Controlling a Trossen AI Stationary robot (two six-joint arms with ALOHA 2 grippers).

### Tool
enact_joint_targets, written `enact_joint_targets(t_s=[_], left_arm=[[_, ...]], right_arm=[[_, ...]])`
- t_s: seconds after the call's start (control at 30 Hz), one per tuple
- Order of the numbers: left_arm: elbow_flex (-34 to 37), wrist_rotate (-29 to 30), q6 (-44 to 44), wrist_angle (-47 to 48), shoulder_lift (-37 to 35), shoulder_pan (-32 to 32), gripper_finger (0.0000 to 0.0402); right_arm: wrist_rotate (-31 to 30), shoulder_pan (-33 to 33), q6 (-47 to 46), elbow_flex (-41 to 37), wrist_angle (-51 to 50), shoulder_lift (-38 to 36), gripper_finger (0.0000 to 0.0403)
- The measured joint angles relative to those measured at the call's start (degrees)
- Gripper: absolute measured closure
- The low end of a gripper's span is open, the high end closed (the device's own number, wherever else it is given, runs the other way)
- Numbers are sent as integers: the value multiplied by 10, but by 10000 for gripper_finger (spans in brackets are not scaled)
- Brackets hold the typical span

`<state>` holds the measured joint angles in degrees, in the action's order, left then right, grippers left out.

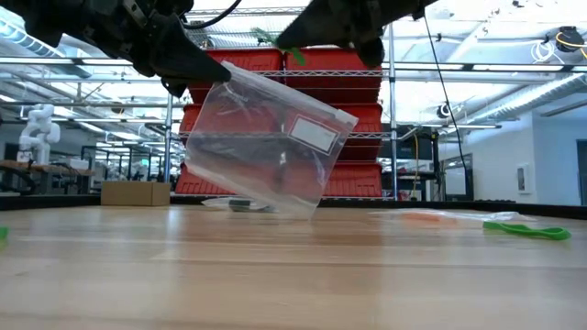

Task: Sort rubber bands
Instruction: Put the green rubber band into the transparent zip bag

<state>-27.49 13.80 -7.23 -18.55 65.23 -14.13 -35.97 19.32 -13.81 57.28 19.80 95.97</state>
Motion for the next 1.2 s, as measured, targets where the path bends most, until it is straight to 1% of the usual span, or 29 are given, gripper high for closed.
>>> enact_joint_targets(t_s=[0.13, 0.27, 0.5, 0.67, 0.9, 1.07, 1.2], left_arm=[[0, 0, 0, 0, 0, 0, 401], [0, 0, 0, 0, 0, 0, 402], [0, 4, 0, 0, 0, 0, 402], [0, 4, 0, 0, 0, 0, 402], [0, 3, -1, 0, 0, 0, 402], [0, 3, -1, 0, 0, 0, 402], [0, 3, -1, 0, 0, 0, 402]], right_arm=[[0, 15, 14, 0, 53, 36, 403], [-22, 17, 16, 0, 59, 59, 403], [-47, 17, 42, 0, 63, 61, 403], [-49, 18, 60, 0, 80, 57, 403], [-51, 18, 47, 0, 58, 62, 403], [-71, 18, 27, 0, 27, 71, 403], [-74, 18, 16, 0, 5, 71, 403]])
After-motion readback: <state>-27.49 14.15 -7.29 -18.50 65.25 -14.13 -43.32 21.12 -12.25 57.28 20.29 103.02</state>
